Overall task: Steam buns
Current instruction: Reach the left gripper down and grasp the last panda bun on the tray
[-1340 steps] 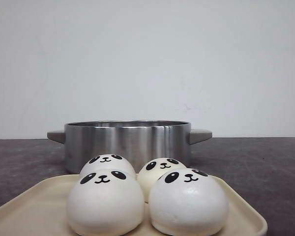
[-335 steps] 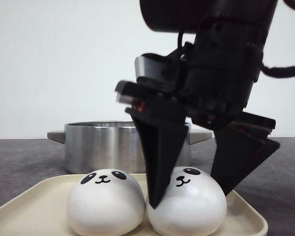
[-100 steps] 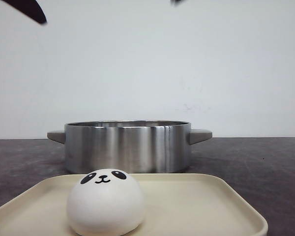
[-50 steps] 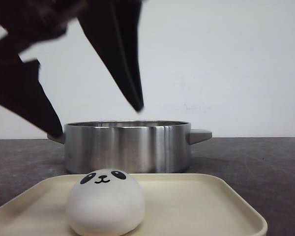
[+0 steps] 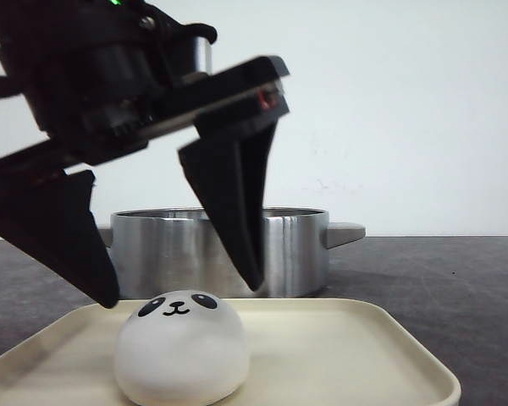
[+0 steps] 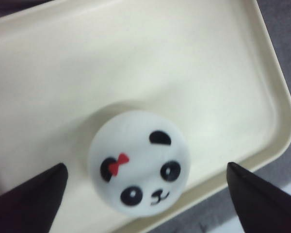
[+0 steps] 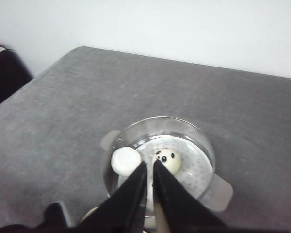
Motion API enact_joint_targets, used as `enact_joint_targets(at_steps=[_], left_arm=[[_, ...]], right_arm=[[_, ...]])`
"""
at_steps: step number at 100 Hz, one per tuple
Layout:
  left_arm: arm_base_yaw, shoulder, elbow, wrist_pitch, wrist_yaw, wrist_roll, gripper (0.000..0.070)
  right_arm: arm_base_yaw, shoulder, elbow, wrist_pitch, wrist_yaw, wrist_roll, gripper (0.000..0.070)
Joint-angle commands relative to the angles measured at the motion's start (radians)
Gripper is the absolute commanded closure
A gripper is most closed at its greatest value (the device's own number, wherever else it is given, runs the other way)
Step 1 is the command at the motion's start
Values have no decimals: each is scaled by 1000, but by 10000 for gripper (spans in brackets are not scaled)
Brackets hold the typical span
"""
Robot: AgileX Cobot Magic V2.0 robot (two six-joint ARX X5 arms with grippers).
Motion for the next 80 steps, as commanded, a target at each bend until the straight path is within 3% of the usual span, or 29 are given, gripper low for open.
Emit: enact_joint_targets(at_steps=[1, 40, 56, 80], left_arm=[[-9, 27, 10, 32, 2, -4, 66], [-9, 119, 10, 101, -12, -40, 66], [-9, 173, 10, 100, -25, -38, 66], [-9, 199, 11, 95, -25, -39, 73]], right_arm=[[8, -2, 20, 17, -5, 2, 686], [8, -21, 20, 102, -40, 151, 686], [8, -22, 20, 147, -98, 176, 686], [8, -22, 20, 145, -100, 181, 686]])
